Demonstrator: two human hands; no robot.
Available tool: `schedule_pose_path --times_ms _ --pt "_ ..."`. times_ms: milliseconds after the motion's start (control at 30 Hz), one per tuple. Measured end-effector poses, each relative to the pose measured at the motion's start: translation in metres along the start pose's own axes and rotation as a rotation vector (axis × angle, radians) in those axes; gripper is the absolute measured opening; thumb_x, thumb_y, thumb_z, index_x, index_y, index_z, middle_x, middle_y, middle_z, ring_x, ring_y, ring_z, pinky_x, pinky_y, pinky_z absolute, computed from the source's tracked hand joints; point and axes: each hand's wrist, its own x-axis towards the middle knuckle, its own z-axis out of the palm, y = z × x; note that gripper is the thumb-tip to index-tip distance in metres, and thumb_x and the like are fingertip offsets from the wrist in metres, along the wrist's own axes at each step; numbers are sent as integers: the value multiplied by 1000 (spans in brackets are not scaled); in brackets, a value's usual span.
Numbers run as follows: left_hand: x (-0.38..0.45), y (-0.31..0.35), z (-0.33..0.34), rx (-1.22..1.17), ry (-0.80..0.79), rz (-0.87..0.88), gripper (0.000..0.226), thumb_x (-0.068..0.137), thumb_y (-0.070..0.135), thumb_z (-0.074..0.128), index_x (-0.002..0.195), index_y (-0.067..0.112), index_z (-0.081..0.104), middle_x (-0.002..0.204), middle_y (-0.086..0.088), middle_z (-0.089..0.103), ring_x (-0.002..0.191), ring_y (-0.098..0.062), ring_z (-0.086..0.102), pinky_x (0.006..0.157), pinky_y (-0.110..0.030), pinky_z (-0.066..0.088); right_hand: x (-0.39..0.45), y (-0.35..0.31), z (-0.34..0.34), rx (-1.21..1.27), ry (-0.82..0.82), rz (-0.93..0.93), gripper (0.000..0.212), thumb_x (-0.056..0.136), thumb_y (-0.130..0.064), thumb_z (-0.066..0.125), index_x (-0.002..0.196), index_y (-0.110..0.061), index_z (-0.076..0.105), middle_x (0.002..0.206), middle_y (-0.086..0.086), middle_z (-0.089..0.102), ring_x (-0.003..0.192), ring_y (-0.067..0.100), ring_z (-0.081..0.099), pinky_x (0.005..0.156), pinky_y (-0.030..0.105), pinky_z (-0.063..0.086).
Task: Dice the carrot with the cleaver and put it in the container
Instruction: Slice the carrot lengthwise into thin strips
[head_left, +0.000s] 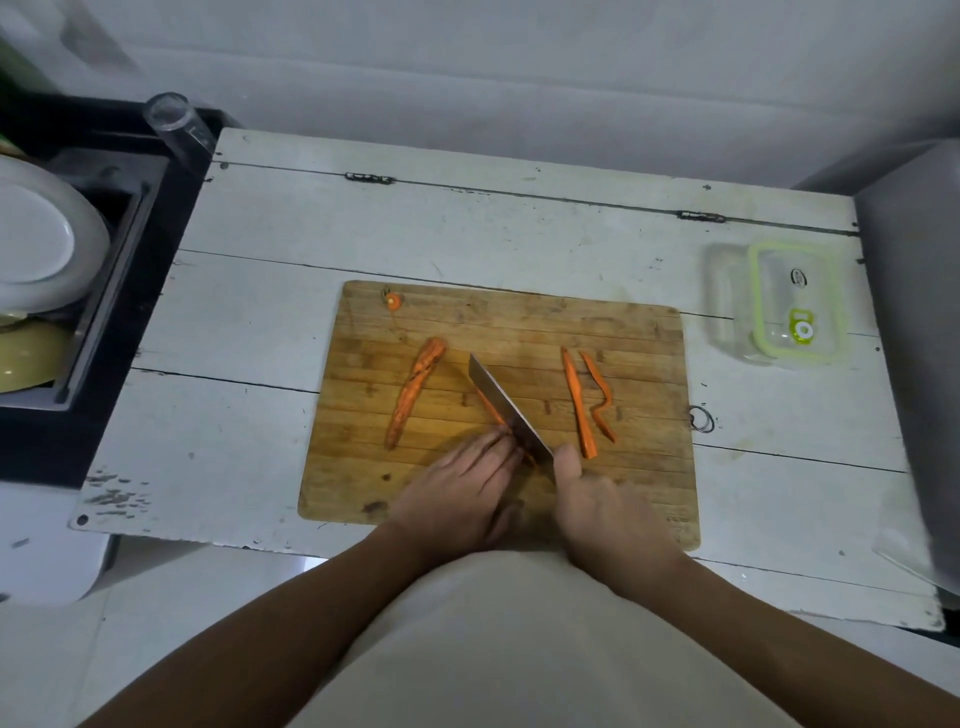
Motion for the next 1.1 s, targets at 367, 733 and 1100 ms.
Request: schedule_pose_path --times_ms 367,733,1100 --pt "0 -2 0 -32 -9 5 61 99 42 48 145 2 51 150 -16 52 145 -29 40 118 -42 36 -2 -7 4 -29 0 16 39 104 -15 34 138 -17 18 102 6 70 90 33 71 77 43 57" --pt "-2 0 2 -118 -16 -16 61 101 40 49 147 1 49 153 -16 48 148 -31 36 116 -46 39 6 -10 7 0 44 32 44 99 -8 37 139 -16 22 94 9 70 83 35 70 71 46 56" --pt "54 -71 -80 61 200 286 36 97 20 69 131 13 65 131 -10 64 127 -29 51 108 -41 41 4 -7 9 30 46 -3 54 95 -6 48 136 -18 15 95 8 68 84 35 70 73 51 56"
